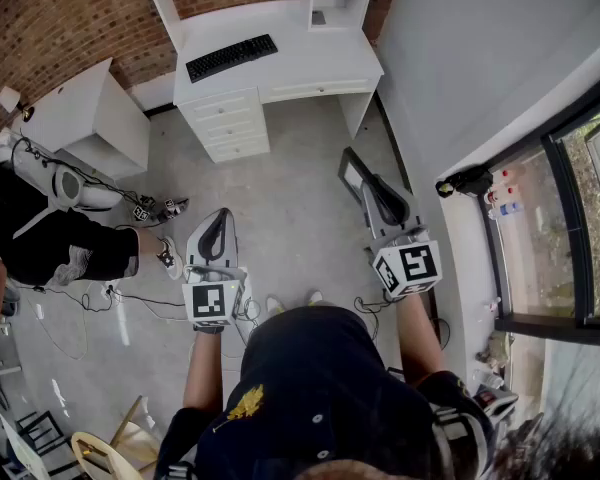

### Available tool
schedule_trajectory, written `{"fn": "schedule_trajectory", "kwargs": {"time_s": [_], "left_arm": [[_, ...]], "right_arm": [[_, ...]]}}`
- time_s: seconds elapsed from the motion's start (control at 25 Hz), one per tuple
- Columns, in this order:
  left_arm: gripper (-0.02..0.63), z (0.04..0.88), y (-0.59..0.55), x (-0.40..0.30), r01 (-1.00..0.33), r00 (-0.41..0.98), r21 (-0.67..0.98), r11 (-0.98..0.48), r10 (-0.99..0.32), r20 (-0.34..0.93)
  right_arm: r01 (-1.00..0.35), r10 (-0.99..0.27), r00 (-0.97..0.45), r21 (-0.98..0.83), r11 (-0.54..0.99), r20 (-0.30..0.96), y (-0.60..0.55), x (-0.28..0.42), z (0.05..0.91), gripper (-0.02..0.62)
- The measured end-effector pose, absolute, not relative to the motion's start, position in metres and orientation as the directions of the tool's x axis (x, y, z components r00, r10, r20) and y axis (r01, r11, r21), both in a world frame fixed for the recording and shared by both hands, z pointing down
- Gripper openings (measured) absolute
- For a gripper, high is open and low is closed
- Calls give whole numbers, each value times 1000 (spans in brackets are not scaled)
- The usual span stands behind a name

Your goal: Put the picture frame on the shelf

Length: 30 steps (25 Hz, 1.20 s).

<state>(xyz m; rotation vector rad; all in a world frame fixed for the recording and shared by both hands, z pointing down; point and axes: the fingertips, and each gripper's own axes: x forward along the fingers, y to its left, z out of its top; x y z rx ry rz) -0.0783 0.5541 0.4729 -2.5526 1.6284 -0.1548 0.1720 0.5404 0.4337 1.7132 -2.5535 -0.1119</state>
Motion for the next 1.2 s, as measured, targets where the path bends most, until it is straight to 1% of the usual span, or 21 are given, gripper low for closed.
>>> {"fn": "schedule_trajectory", "kwargs": {"time_s": [0.08,0.16,0.28,0.52,0.68,0.88,1.0,1.2], "left_arm": [[18,476,549,-76,-901,424,-94,-424,-905,17],[18,479,543,-71,-899,434,-56,-434,-901,14],[18,481,533,-59,-892,447,-64,-447,-895,20],[18,475,519,-44,-884,463,-68,-462,-886,10],[18,480,514,-35,-884,463,-69,-463,-886,22],[18,486,513,-7,-882,465,-74,-466,-885,34],[18,484,511,12,-884,461,-80,-461,-887,19],[18,485,506,22,-887,452,-88,-452,-892,26]], "right_arm": [[-947,-956,-291,135,292,26,536,178,438,67],[-956,-965,-263,127,263,14,531,180,438,67],[-953,-954,-301,30,300,-17,522,185,435,67],[-954,-955,-295,-40,296,-22,513,211,434,67],[-943,-950,-311,-118,311,-21,513,232,442,67],[-932,-943,-334,-142,332,-14,513,260,449,66],[-926,-937,-350,-147,348,-11,510,273,454,66],[-899,-912,-410,-162,407,-17,494,270,456,66]]}}
